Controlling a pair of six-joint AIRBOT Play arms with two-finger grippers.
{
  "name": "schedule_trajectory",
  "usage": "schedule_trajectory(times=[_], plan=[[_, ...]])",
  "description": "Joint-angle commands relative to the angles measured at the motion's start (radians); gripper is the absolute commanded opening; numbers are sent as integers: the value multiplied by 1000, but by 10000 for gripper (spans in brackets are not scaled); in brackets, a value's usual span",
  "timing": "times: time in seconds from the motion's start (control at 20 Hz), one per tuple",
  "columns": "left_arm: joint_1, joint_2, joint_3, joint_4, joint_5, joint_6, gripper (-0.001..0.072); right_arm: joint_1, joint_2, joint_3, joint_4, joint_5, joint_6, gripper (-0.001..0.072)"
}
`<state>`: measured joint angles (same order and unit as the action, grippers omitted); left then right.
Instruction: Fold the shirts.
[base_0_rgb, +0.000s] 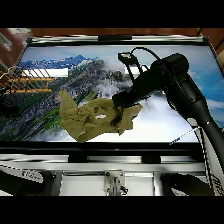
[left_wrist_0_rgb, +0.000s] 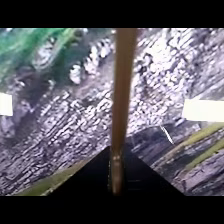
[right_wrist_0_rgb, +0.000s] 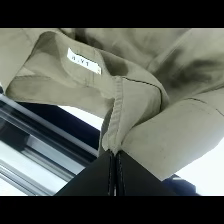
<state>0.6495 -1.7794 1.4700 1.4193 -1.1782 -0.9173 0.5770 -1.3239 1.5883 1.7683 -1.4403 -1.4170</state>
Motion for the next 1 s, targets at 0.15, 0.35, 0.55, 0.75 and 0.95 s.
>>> schedule_trajectory(times=[0.15, 0.35, 0.55, 0.75, 0.95], plan=[[-1, 56, 24, -31, -11, -50, 31, 0, -1, 0, -48, 0, -21, 70], [-2, 134, 70, -55, -1, -118, 30, -1, -1, 0, -55, 0, -31, 71], [-9, 236, 82, -60, -27, -161, 30, -1, 0, 0, -100, 1, -36, 71], [-75, 346, 81, -156, -112, -247, 30, -1, 0, 0, -195, 2, -36, 70], [-328, 418, 80, -233, -220, -311, 28, -1, 0, 0, -281, 31, -36, 70]])
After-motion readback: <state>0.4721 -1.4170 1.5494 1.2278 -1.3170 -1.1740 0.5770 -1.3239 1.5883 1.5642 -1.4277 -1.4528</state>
